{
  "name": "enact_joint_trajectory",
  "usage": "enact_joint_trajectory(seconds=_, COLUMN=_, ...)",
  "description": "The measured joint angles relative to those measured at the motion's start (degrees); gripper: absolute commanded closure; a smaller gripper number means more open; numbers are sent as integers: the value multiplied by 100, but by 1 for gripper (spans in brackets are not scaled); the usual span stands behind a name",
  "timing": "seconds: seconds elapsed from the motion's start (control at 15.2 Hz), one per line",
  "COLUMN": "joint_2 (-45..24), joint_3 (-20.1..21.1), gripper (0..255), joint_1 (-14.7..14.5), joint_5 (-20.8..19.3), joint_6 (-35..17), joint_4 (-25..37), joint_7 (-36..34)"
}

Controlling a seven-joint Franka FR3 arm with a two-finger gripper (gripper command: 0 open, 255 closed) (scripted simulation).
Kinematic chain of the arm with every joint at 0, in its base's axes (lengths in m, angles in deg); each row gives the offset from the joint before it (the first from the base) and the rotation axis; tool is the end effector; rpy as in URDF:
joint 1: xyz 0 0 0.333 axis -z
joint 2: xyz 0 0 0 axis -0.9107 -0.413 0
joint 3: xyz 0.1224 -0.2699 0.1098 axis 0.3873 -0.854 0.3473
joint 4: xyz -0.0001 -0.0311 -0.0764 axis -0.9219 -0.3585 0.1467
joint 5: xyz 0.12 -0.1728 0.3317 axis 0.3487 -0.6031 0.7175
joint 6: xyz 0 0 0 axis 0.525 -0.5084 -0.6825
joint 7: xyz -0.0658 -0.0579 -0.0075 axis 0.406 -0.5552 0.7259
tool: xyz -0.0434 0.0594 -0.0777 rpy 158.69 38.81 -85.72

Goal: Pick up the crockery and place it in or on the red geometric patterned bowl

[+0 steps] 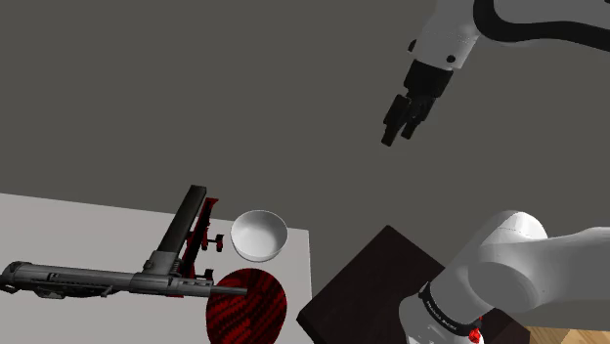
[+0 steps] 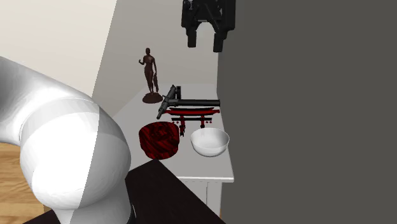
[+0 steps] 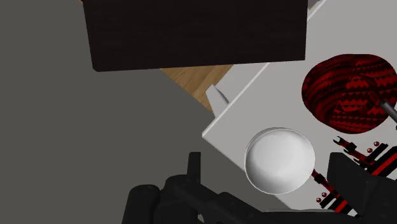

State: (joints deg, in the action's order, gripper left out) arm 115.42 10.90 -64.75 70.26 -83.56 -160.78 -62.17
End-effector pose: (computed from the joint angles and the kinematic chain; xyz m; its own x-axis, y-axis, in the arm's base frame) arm 0.2995 0.0162 0.5922 0.9983 -0.0523 -0.0244 -0.0534 -0.9976 -0.0438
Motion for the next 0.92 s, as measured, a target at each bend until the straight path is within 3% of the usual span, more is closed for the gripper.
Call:
enact_joint_trajectory(seconds=0.33, joint_2=-184, joint_3=125, gripper=0, joint_1=-4, joint_5=57, joint_6=-573, joint_4=-389, joint_7=-117)
enact_joint_trajectory(seconds=0.92, joint_2=-1408, joint_3=567, gripper=0, joint_1=-28, joint_5=215, joint_6=-2495, joint_4=-1064, joint_7=-546)
